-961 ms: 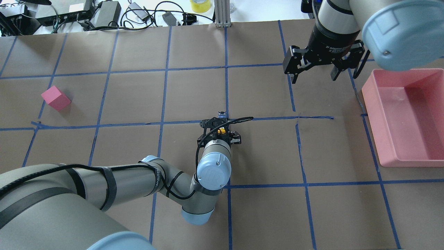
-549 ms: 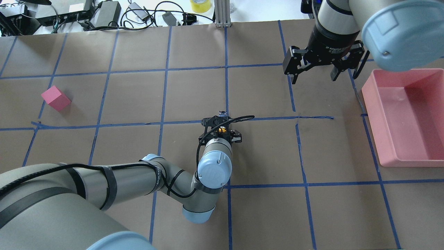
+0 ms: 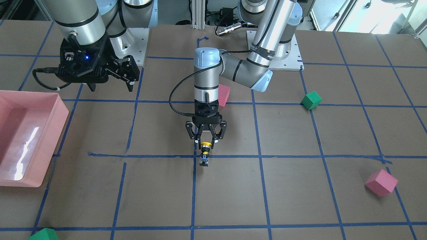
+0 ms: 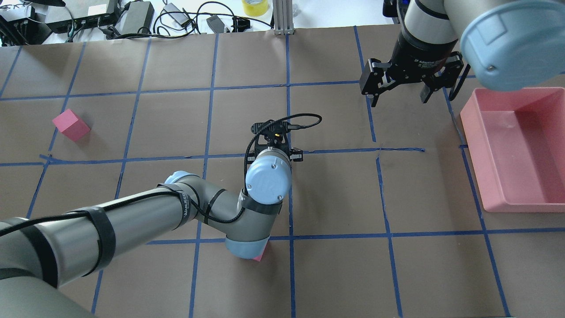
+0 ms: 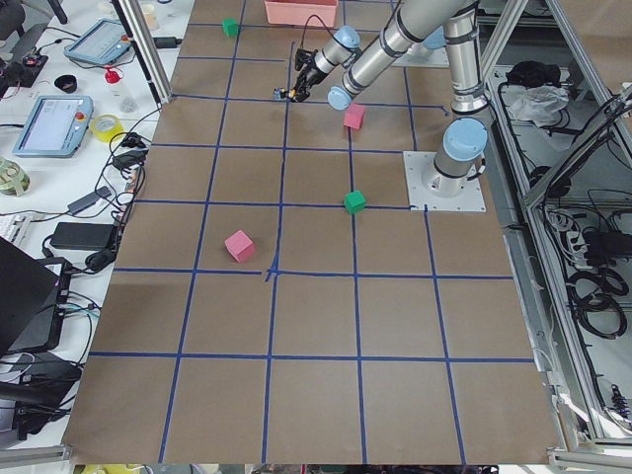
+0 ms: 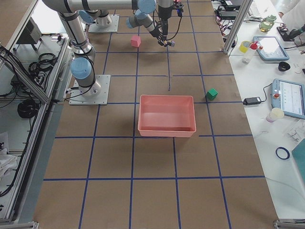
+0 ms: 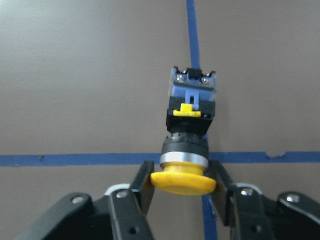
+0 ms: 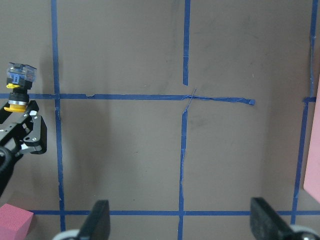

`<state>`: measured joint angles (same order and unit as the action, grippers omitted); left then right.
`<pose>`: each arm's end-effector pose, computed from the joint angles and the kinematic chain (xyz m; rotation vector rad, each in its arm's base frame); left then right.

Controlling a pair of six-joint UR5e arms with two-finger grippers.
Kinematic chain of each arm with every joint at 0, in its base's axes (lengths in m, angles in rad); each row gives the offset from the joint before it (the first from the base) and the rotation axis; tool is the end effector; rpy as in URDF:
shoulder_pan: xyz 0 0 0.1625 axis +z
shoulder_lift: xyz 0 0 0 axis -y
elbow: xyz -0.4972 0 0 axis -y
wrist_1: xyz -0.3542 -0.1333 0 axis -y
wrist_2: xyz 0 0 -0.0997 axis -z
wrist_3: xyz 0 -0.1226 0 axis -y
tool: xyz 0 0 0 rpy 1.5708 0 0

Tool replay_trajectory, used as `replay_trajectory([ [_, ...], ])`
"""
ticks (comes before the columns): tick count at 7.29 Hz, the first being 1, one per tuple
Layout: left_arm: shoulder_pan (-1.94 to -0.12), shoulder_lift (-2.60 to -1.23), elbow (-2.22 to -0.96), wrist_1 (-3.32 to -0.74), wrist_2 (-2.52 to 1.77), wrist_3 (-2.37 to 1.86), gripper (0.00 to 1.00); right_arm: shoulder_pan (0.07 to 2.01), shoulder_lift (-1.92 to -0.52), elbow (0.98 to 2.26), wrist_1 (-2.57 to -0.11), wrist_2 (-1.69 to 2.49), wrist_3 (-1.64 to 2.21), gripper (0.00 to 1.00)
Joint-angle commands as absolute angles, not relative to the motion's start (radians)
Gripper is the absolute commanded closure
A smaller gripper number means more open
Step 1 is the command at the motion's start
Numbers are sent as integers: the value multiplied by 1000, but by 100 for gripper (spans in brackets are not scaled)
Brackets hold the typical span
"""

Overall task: Align button upright
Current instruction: 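Lift the button with the left gripper and rotate it cap-up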

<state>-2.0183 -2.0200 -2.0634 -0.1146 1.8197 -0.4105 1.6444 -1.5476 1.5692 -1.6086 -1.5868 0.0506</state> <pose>-0.3394 -0.4689 0.2696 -0.0433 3.0081 -0.8756 0.1653 -0.4564 0.5310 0.0358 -3.1263 0.0268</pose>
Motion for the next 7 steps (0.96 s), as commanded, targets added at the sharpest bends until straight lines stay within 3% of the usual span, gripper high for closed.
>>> replay_trajectory([
  [1, -1909, -1932, -1912, -545, 1667, -402, 100, 1644, -1546, 1569, -1608, -1586, 51, 0],
  [3, -1891, -1936, -1618, -1107, 1570, -514, 100, 1644, -1546, 1569, -1608, -1586, 51, 0],
  [4, -1885, -1956, -1564, -1180, 1486, -663, 100, 1644, -1546, 1571, -1609, -1586, 51, 0],
  [7, -1820, -2023, -1563, -1227, 1167, -1057, 100, 1644, -1546, 1575, -1612, -1586, 51, 0],
])
